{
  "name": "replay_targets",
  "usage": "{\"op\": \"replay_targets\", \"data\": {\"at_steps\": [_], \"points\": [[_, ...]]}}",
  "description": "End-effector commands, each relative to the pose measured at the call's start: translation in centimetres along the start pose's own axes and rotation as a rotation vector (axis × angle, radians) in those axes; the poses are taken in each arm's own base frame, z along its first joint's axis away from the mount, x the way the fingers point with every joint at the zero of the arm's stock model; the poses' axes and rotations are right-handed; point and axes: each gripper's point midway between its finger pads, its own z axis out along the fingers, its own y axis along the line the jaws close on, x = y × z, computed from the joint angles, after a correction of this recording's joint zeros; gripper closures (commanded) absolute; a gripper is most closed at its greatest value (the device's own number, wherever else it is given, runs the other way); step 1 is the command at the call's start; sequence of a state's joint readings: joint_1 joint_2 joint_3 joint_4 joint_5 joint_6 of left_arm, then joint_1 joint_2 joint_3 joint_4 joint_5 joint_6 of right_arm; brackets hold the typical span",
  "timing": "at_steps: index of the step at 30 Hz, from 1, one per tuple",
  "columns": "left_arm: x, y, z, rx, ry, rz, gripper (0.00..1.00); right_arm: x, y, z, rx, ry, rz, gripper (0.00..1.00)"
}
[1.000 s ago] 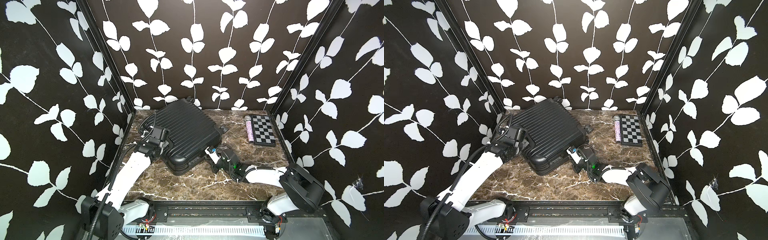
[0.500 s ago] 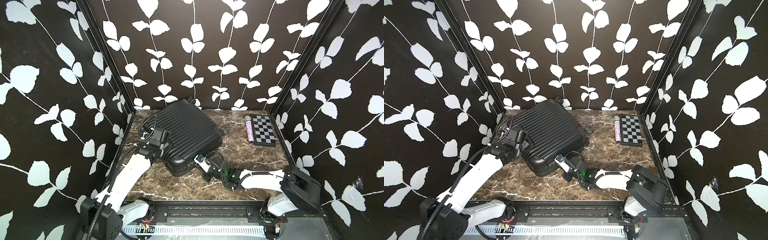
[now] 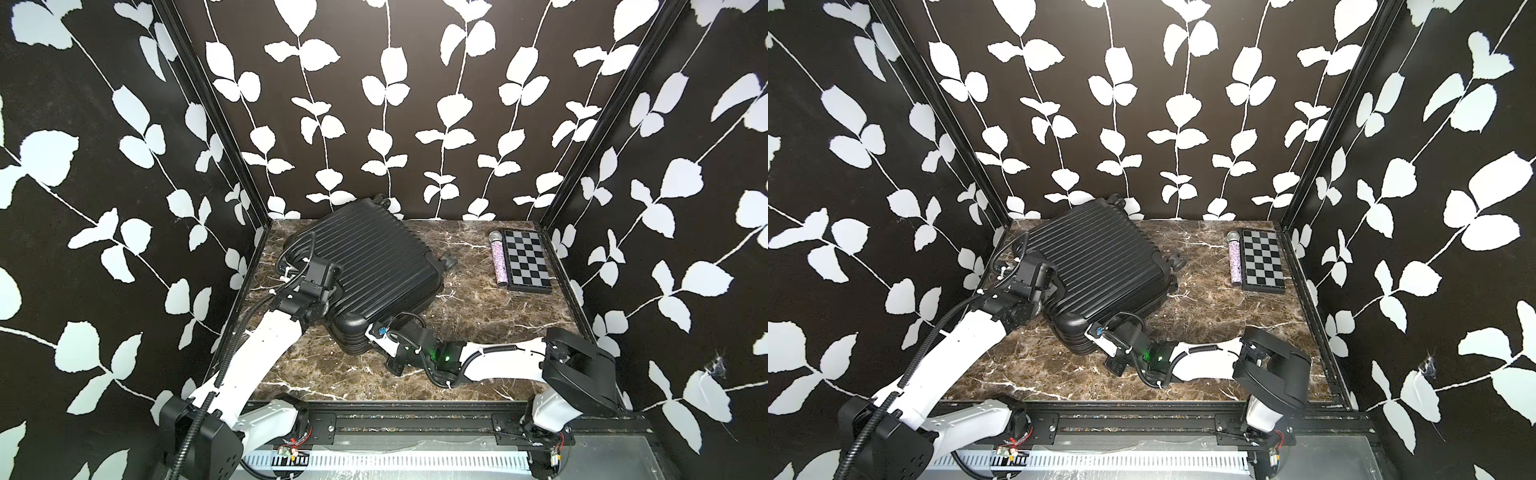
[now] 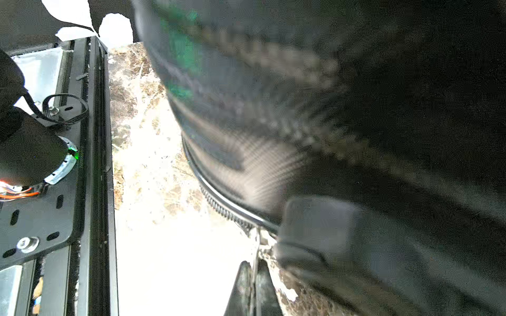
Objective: Close the suitcase zippers
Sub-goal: Zip the zipper on the suitcase.
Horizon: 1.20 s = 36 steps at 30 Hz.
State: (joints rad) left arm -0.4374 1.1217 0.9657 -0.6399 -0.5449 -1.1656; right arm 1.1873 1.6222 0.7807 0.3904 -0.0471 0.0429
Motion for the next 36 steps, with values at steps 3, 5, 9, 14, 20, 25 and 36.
{"op": "replay_targets", "data": {"at_steps": [3,5,9,14,20,25,36], "points": [[-3.2,-5.3,-2.6,0.243,-0.071,-0.263,1.00,-5.8,0.6,-0.6,0.018,-0.155,-0.016,1.00],[-3.2,-5.6,-2.9,0.243,-0.060,-0.189,0.77,-5.0,-0.6,-0.5,0.067,-0.120,0.003,1.00],[-3.7,-6.0,-3.8,0.260,-0.083,-0.006,0.19,-5.1,-3.4,-2.4,0.136,-0.146,0.076,1.00],[-4.5,-7.7,-5.4,0.316,-0.120,0.349,0.02,-3.3,-6.4,-4.0,0.195,-0.146,0.143,1.00],[-2.7,-10.0,-7.4,0.440,-0.078,0.956,0.01,-1.2,-9.2,-5.6,0.251,-0.125,0.194,1.00],[-0.2,-9.4,-7.6,0.506,0.026,1.442,0.01,0.3,-11.2,-7.4,0.288,-0.109,0.227,1.00],[3.4,-7.8,-8.0,1.040,0.036,1.937,0.07,1.3,-11.6,-8.0,0.278,-0.085,0.252,1.00]]}}
